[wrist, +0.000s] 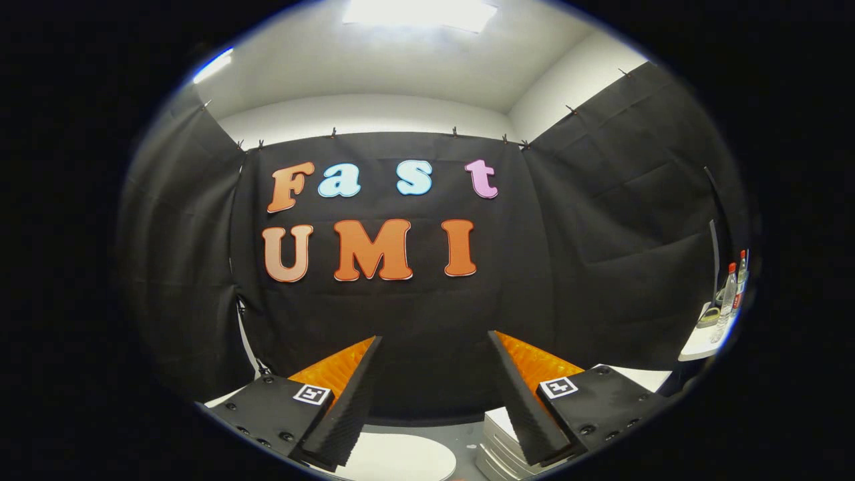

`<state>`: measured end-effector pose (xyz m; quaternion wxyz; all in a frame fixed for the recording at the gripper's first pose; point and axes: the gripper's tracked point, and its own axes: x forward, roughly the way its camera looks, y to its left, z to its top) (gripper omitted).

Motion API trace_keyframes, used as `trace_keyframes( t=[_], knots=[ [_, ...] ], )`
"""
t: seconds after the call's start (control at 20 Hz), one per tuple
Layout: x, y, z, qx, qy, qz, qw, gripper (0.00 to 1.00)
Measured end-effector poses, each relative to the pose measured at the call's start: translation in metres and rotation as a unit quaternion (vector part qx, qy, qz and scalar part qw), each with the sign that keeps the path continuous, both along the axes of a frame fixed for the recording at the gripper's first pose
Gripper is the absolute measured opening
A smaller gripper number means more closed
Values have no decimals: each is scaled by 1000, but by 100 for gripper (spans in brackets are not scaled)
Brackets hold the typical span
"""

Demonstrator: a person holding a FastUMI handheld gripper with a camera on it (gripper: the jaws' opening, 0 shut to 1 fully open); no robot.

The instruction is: Open the toilet lid.

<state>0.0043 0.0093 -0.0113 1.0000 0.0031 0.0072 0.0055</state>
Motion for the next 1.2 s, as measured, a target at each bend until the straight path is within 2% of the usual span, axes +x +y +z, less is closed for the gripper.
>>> trace_keyframes(
  t=[0.35, 0.65, 0.85, 1.0, 1.2],
  knots=[
    [-3, -10, -9, 1, 4, -8, 1000, 98],
    [-10, -22, -47, -13, 10, -26, 1000, 98],
    [-21, -32, -103, -10, 34, -45, 998, 98],
    [-30, -32, -149, 14, 53, -46, 997, 98],
    [-35, -36, -203, 9, 67, -48, 997, 98]
  ],
)
